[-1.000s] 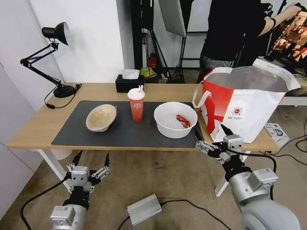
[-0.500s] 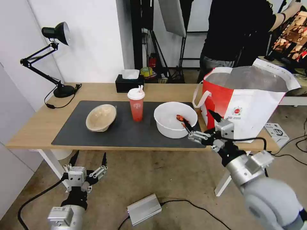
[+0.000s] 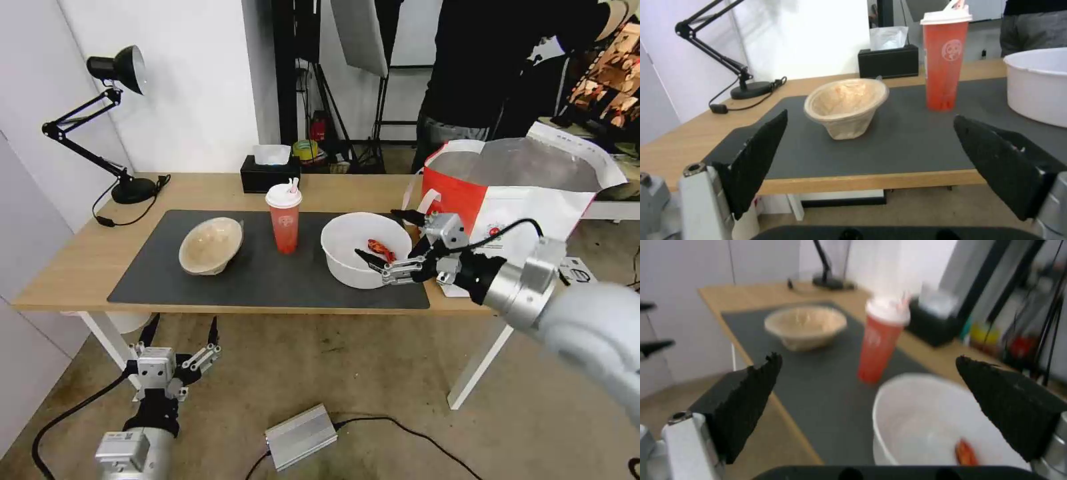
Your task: Pick up the trash from the table and place it into the takeout bag.
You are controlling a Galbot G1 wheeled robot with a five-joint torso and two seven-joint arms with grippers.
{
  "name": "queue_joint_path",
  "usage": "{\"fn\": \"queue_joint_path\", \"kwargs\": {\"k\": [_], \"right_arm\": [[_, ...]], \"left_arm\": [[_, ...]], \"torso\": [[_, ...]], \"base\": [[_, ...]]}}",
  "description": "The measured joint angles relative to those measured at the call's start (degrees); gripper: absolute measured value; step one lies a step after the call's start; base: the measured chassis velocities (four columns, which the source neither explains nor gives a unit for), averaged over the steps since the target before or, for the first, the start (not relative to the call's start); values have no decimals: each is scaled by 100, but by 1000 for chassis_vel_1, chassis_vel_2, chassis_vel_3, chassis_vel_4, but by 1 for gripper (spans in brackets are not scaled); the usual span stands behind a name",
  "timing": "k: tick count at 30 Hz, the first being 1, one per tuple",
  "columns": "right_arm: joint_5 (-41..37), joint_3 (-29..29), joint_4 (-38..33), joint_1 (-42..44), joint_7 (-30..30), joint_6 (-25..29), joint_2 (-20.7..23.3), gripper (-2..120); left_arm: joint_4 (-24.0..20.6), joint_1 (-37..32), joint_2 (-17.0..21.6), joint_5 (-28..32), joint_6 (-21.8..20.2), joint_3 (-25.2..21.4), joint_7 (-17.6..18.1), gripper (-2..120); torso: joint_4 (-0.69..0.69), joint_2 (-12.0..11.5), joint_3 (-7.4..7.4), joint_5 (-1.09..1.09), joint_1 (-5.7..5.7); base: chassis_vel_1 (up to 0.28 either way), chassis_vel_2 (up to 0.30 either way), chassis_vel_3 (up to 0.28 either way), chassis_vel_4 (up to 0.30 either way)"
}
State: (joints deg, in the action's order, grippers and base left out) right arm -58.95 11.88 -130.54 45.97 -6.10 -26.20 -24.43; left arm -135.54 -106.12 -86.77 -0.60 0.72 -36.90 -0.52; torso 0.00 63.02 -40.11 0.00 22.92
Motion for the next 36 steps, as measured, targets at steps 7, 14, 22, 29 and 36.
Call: {"fn": "queue_joint_path", "kwargs": {"k": [7, 14, 22, 29, 36], "right_arm": [[164, -452, 541, -1029, -968, -793, 220, 100], [568, -831, 843, -1354, -1403, -967, 292, 100], [843, -1621, 1338, -1977, -1613, -1005, 211, 100], [850, -1838, 1544, -2074, -1601, -874, -20, 100], [833, -2351, 1830, -2505, -1537, -743, -414, 100]], "left_arm": [[23, 16, 10, 8, 44, -12, 7, 100], [63, 42, -19, 9, 45, 11, 8, 100], [79, 48, -61, 8, 45, 14, 8, 100], [88, 50, -91, -10, 45, 10, 6, 100], [159, 81, -197, -43, 37, 4, 4, 100]], "torso": [[1, 0, 0, 0, 0], [-1, 0, 0, 0, 0], [0, 0, 0, 0, 0], [0, 0, 0, 0, 0], [1, 0, 0, -1, 0]], "base": [[0, 0, 0, 0], [0, 0, 0, 0], [0, 0, 0, 0], [0, 0, 0, 0], [0, 0, 0, 0]]}}
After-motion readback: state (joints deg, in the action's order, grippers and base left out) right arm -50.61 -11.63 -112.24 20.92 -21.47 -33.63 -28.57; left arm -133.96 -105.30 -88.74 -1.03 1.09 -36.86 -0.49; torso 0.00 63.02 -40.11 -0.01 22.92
